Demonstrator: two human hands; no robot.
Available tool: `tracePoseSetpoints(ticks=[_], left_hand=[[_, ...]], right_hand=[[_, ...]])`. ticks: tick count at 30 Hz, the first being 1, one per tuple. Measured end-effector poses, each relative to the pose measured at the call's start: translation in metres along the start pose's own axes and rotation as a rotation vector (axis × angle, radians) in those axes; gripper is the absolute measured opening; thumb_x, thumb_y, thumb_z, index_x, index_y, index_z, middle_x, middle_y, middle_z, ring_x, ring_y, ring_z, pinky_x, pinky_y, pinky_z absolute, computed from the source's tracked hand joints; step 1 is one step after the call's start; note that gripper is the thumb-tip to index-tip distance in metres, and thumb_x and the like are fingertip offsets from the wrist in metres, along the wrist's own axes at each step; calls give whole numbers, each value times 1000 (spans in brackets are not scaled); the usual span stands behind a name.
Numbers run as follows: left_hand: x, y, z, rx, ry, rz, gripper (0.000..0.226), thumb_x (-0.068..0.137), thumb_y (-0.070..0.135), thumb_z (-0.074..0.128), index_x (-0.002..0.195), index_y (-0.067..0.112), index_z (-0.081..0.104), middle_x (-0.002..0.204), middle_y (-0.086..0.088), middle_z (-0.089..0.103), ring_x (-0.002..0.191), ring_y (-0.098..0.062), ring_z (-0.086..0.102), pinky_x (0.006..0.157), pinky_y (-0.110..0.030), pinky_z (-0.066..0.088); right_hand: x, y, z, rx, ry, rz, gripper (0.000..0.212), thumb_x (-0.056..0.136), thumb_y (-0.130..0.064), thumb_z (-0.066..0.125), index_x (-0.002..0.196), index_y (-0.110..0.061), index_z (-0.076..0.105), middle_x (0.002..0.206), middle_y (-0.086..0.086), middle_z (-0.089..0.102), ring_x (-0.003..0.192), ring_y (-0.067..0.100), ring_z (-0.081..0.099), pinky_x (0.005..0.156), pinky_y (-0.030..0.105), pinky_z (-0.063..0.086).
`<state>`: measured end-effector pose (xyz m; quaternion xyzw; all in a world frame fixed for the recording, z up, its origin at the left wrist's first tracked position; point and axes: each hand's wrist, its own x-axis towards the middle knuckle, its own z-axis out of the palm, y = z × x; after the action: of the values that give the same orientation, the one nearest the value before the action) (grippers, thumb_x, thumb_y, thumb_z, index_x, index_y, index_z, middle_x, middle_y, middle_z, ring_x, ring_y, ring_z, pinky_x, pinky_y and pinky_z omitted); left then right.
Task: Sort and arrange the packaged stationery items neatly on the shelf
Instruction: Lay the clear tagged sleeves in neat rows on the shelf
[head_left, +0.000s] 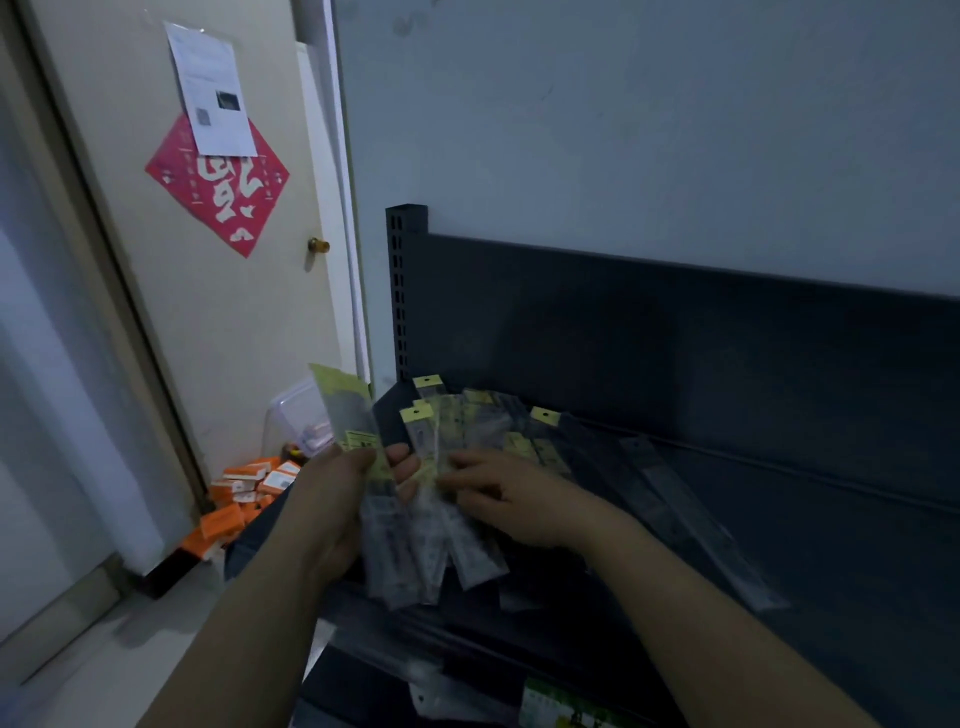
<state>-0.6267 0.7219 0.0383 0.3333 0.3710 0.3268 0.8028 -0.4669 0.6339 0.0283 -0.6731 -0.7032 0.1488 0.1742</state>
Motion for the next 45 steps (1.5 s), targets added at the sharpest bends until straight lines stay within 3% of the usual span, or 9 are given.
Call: tracePoseSetpoints(ticks=[3, 8, 13, 17, 21, 28, 33, 38, 45], left_hand=[[-3, 0, -8, 11, -7, -28, 29, 101, 4, 32, 116, -11, 53, 94, -21, 64, 78, -24, 65, 50, -26, 58], [-5, -4, -10, 29, -27, -34, 28, 100, 1, 32, 111, -12, 53, 90, -21, 67, 70, -23, 70, 49, -27, 58], [3, -6, -12, 63, -37, -56, 36, 99, 5, 36, 133, -4, 45, 112, -22, 67, 95, -28, 69, 56, -31, 59], [1, -5, -7, 104, -71, -15, 25, 98, 3, 37, 118, 0, 52, 114, -22, 65, 88, -26, 68, 60, -32, 57], [-3, -6, -2, 104, -84, -10, 18, 99, 2, 36, 100, 2, 54, 114, -23, 64, 87, -27, 67, 63, -35, 57], [-2, -5, -1, 178, -85, 17, 17, 99, 2, 36, 103, 0, 52, 114, -24, 62, 92, -29, 66, 67, -36, 54], [4, -3, -2, 161, -91, -3, 27, 99, 4, 36, 122, -5, 48, 113, -22, 64, 89, -27, 68, 60, -33, 56], [5, -3, -3, 150, -122, -23, 25, 100, 5, 36, 115, -7, 52, 113, -23, 64, 89, -26, 67, 63, -32, 55], [11, 5, -1, 136, -126, -23, 27, 99, 4, 37, 117, -8, 54, 112, -25, 63, 85, -26, 66, 62, -33, 56]], right_hand=[[-8, 20, -5, 58, 43, 128, 31, 98, -28, 48, 126, -27, 62, 146, -13, 43, 128, 5, 42, 101, 17, 32], [-23, 51, -22, -20, 207, 331, 22, 92, -33, 56, 108, -29, 71, 118, -15, 65, 98, 0, 58, 85, 18, 46], [-25, 43, -14, -101, 279, 326, 31, 94, -38, 53, 117, -21, 64, 120, -7, 60, 107, 11, 54, 93, 28, 45], [-27, 50, -11, -180, 235, 478, 43, 95, -46, 42, 92, -10, 64, 98, 4, 62, 90, 21, 59, 80, 38, 50], [-30, 52, -12, -289, 291, 528, 44, 94, -53, 39, 90, -17, 62, 119, 7, 54, 109, 25, 50, 85, 32, 43], [-29, 36, -18, -237, 184, 612, 35, 78, -45, 62, 86, -12, 60, 85, 2, 60, 74, 15, 56, 59, 29, 45], [-30, 38, -25, 84, 165, 713, 38, 74, -34, 70, 57, -16, 40, 48, -5, 36, 42, 10, 34, 42, 22, 24], [-30, 42, -35, 189, 138, 721, 40, 82, -28, 67, 59, -15, 37, 57, -1, 35, 51, 12, 35, 48, 25, 23], [1, 39, -32, 292, 354, 536, 35, 94, -27, 56, 69, -12, 35, 59, 2, 26, 50, 12, 27, 45, 24, 23]])
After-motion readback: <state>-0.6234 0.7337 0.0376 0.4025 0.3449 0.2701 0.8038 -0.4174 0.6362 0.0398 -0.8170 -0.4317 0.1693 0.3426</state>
